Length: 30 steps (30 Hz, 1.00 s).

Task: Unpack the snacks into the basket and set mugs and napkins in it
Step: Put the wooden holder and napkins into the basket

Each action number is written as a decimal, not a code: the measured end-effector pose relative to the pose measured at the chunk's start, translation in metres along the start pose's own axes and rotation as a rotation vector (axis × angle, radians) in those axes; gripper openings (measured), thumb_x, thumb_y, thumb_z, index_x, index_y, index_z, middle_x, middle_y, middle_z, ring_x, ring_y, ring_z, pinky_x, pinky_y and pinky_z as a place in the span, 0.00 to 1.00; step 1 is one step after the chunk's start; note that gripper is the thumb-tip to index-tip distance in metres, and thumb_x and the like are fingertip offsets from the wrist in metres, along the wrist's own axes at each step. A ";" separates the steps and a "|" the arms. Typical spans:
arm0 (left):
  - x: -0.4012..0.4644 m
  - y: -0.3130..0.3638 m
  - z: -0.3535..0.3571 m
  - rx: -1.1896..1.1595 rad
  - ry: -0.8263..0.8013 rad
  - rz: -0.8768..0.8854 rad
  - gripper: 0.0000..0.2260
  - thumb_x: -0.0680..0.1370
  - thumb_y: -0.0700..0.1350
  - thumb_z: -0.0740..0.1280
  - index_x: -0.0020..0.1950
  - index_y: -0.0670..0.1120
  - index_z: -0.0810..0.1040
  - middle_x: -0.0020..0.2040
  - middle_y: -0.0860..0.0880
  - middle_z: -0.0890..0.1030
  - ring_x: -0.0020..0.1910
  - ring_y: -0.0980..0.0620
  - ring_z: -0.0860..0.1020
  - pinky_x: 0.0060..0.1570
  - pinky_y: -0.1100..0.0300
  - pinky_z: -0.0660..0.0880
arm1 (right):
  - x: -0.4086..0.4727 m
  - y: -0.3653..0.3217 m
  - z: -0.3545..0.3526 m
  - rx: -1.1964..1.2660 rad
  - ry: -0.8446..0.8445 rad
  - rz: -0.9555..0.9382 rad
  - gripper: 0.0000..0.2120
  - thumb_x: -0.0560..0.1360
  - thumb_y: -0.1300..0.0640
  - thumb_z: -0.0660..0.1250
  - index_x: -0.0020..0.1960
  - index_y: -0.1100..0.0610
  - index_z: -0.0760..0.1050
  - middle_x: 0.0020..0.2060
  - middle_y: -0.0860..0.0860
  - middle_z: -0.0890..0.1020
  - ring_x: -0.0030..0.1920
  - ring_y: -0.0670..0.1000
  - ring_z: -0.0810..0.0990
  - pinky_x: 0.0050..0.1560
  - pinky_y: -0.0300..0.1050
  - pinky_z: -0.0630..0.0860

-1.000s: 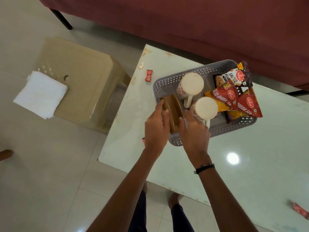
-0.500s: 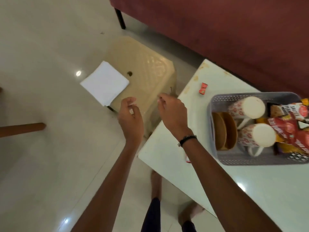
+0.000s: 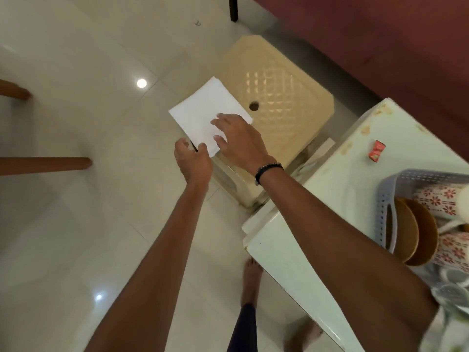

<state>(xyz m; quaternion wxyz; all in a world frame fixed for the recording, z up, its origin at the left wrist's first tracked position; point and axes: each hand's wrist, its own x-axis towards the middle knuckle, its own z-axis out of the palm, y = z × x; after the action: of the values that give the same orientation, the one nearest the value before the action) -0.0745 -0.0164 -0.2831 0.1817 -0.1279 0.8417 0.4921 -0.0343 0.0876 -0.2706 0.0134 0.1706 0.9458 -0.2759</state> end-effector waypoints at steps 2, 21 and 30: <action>0.004 0.002 0.004 -0.073 -0.014 -0.051 0.19 0.75 0.40 0.63 0.65 0.40 0.67 0.59 0.46 0.74 0.52 0.51 0.75 0.46 0.64 0.71 | 0.003 0.003 0.006 -0.015 -0.035 0.006 0.19 0.80 0.55 0.58 0.70 0.55 0.67 0.72 0.51 0.67 0.73 0.49 0.62 0.64 0.46 0.69; 0.031 0.039 0.023 -0.022 -0.001 0.018 0.16 0.72 0.42 0.69 0.58 0.42 0.69 0.51 0.47 0.79 0.50 0.48 0.79 0.52 0.56 0.77 | -0.001 0.017 0.026 0.094 0.052 -0.049 0.17 0.75 0.64 0.63 0.63 0.60 0.74 0.69 0.57 0.71 0.71 0.57 0.68 0.60 0.49 0.73; 0.014 0.046 0.013 0.009 -0.182 0.154 0.11 0.74 0.37 0.62 0.54 0.48 0.72 0.45 0.54 0.76 0.45 0.54 0.75 0.49 0.59 0.75 | -0.010 0.023 0.014 0.310 -0.041 0.052 0.20 0.78 0.61 0.61 0.69 0.58 0.68 0.73 0.53 0.65 0.73 0.53 0.62 0.69 0.46 0.64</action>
<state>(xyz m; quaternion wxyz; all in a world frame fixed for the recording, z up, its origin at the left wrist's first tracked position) -0.1026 0.0162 -0.2592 0.2197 -0.0166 0.8311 0.5106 -0.0185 0.0948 -0.2932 0.0135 0.1892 0.8867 -0.4216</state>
